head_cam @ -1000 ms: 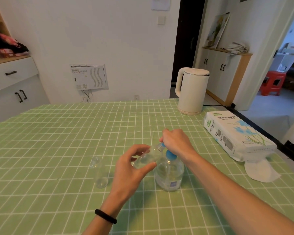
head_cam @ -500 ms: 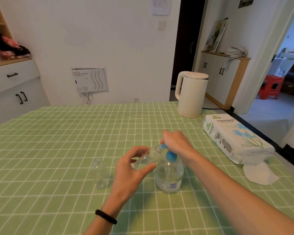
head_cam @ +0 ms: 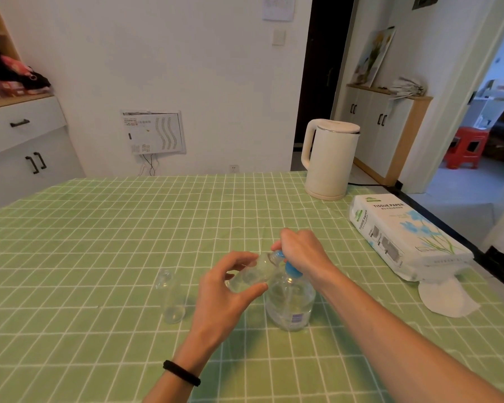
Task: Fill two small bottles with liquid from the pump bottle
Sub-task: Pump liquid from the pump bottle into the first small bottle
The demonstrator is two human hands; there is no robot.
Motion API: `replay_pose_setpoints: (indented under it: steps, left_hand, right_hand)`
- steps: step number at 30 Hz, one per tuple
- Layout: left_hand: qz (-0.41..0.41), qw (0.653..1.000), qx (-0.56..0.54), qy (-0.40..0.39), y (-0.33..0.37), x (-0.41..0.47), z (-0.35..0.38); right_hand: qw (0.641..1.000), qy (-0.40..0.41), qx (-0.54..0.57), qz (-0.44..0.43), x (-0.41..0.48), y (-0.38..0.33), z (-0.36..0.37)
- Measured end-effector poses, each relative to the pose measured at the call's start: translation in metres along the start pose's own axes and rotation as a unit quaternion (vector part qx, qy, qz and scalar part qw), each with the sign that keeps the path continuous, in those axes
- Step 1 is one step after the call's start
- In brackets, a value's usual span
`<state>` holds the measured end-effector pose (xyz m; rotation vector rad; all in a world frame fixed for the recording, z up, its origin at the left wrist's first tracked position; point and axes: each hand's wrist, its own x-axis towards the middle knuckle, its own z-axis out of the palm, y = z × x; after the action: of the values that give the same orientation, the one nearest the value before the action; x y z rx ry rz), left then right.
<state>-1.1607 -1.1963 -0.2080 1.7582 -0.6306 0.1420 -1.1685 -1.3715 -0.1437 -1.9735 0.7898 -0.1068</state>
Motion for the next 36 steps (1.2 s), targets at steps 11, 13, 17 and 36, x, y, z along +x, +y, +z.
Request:
replay_pose_setpoints:
  steps: [11, 13, 17, 36]
  left_hand:
    - [0.005, 1.0, -0.004, 0.003, 0.006, 0.001, -0.003]
    - [0.01, 1.0, -0.003, 0.003, 0.008, 0.003, -0.004]
    - [0.013, 1.0, -0.002, 0.003, 0.009, 0.002, -0.004]
    - [0.006, 1.0, 0.006, 0.004, 0.003, -0.002, -0.003]
  right_hand:
    - [0.999, -0.025, -0.027, -0.005, 0.001, -0.01, -0.011]
    - [0.999, -0.019, -0.04, -0.016, 0.002, -0.013, -0.013]
    - [0.999, -0.016, -0.037, -0.015, 0.005, -0.01, -0.009]
    - [1.0, -0.028, 0.006, 0.007, 0.004, -0.004, -0.006]
